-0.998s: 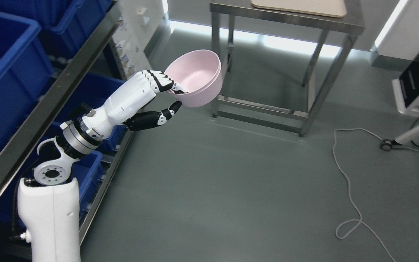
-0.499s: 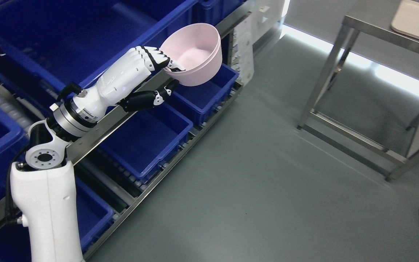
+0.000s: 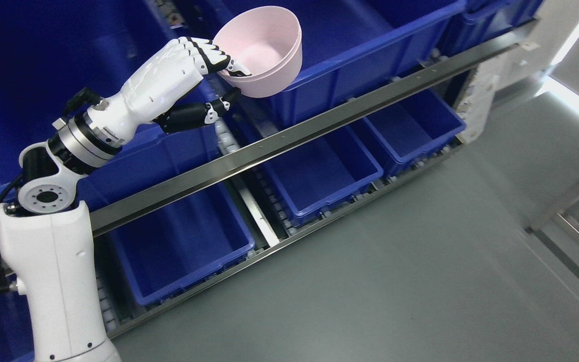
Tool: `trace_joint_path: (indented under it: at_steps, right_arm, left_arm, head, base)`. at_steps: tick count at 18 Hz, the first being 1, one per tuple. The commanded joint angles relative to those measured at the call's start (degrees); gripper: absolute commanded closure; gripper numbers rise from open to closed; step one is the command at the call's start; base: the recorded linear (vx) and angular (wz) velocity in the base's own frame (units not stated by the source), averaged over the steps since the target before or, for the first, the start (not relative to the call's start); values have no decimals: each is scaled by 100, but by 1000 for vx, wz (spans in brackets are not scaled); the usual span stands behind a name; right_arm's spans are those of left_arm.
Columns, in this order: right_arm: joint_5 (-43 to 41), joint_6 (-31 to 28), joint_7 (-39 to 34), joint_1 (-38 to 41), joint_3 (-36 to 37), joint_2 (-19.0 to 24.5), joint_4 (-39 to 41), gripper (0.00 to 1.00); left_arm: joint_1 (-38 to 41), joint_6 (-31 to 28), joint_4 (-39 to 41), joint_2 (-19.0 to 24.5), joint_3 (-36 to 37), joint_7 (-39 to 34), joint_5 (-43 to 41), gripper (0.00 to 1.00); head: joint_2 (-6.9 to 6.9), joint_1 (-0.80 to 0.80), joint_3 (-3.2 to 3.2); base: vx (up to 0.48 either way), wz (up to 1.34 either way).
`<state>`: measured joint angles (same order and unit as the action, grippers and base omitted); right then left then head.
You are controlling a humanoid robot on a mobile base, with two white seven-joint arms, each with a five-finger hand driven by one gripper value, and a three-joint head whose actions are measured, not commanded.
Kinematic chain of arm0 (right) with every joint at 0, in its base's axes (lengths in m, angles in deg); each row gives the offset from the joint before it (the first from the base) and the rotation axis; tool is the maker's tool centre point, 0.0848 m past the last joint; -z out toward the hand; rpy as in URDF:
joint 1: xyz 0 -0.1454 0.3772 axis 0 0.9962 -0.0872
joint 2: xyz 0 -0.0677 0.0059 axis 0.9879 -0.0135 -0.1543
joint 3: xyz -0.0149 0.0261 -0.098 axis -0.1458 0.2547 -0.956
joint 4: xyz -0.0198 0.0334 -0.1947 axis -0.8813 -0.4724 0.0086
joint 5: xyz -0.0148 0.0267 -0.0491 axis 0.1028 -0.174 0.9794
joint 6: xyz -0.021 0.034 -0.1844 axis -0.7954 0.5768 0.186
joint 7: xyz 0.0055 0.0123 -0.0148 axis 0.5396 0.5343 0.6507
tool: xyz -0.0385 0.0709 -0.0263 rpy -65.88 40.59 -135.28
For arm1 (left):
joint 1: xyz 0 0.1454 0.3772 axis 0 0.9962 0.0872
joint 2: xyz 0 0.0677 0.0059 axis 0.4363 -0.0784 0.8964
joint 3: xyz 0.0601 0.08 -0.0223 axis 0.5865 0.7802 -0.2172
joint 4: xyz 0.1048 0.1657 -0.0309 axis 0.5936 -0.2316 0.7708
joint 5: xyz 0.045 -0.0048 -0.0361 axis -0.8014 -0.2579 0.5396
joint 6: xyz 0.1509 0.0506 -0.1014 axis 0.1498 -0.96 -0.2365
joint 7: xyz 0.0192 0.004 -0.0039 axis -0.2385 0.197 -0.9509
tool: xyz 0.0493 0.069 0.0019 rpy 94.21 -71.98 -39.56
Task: Stack pink IKEA bowls on left shelf middle
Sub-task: 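Turn toward the blue bin shelf holding the bowls in the left hand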
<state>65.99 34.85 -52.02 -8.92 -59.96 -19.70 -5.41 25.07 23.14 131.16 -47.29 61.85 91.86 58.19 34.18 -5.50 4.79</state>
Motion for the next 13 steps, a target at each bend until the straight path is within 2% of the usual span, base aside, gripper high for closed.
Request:
trace_joint_path:
  at_steps: [1, 7, 9, 13]
  right_arm:
    - [-147, -2, -4, 167, 62, -100, 193, 0]
    - [-147, -2, -4, 167, 62, -100, 193, 0]
    - [-147, 7, -4, 167, 62, -100, 193, 0]
    - [-147, -2, -4, 167, 62, -100, 193, 0]
  left_arm:
    - [-488, -3, -31, 289, -17, -5, -249, 94]
    - [-945, -3, -171, 289, 429, 12, -802, 94]
    - [-1216, -3, -425, 298, 685, 13, -995, 94]
    - [-1683, -3, -1154, 298, 738, 13, -1435, 94]
  head:
    - [0, 0, 0]
    - [-1, 0, 0]
    - [-1, 0, 0]
    - [-1, 0, 0]
  base:
    - [-92, 771]
    - [-60, 616]
    - [-9, 415]
    - [2, 180]
